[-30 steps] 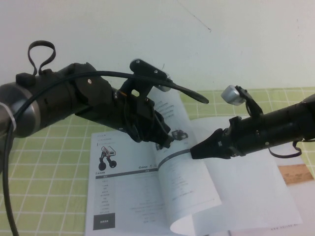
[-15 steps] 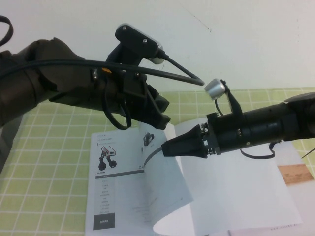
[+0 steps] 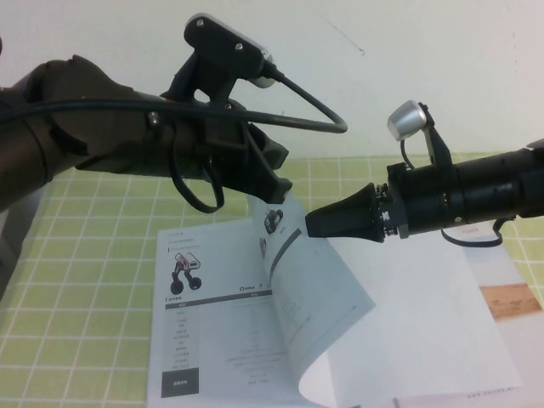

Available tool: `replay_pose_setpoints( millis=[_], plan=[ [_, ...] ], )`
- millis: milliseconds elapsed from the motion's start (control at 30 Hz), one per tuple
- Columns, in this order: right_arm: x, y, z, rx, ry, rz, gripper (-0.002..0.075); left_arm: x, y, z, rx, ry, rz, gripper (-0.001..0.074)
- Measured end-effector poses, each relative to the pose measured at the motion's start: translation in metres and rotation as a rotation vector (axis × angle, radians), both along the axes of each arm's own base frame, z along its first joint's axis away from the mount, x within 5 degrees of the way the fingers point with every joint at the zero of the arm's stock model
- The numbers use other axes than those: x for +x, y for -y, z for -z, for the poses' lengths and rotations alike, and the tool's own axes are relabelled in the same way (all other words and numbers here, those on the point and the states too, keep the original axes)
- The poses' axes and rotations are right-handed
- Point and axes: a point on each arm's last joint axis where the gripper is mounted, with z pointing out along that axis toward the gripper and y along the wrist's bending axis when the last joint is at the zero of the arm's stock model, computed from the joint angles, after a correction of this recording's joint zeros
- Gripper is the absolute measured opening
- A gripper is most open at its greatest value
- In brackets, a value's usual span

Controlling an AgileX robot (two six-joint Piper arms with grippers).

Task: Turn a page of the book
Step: Open the closed book

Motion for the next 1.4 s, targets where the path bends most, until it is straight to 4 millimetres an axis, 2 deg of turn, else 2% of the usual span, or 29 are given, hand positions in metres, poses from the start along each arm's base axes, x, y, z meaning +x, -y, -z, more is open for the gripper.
replay_pose_setpoints(
  millis=[233, 400, 500, 633, 800, 1033, 1200, 1300, 1400],
  plan=[
    [-0.009, -0.017, 0.000, -0.005, 0.024, -0.059, 0.0120, 0.007, -0.001, -0.003, -0.021, 0.060, -0.050, -0.0004],
    [-0.013, -0.024, 0.001, -0.006, 0.045, -0.087, 0.0130, 0.019, 0.003, 0.013, -0.009, 0.037, -0.071, -0.0004],
    [-0.013, -0.024, 0.001, -0.006, 0.058, -0.090, 0.0193, 0.027, 0.007, 0.030, 0.003, -0.008, -0.074, -0.0004],
    [-0.013, -0.024, 0.001, -0.006, 0.066, -0.092, 0.0332, 0.036, 0.012, 0.051, 0.030, -0.049, -0.073, -0.0004],
    [-0.013, -0.024, 0.000, -0.006, 0.069, -0.093, 0.0400, 0.042, 0.015, 0.066, 0.057, -0.072, -0.067, -0.0004],
    [-0.013, -0.024, 0.000, -0.007, 0.069, -0.094, 0.0409, 0.040, 0.013, 0.072, 0.105, -0.108, -0.052, -0.0004],
    [-0.012, -0.021, 0.001, -0.009, 0.063, -0.085, 0.0398, 0.040, 0.002, 0.079, 0.188, -0.167, -0.077, -0.0004],
    [-0.006, -0.010, 0.001, -0.009, 0.031, -0.045, 0.0360, 0.042, -0.005, 0.080, 0.219, -0.175, -0.106, -0.0004],
    [0.004, 0.011, -0.001, -0.009, -0.008, 0.027, 0.0257, 0.045, -0.014, 0.075, 0.212, -0.162, -0.149, -0.0004]
  ],
)
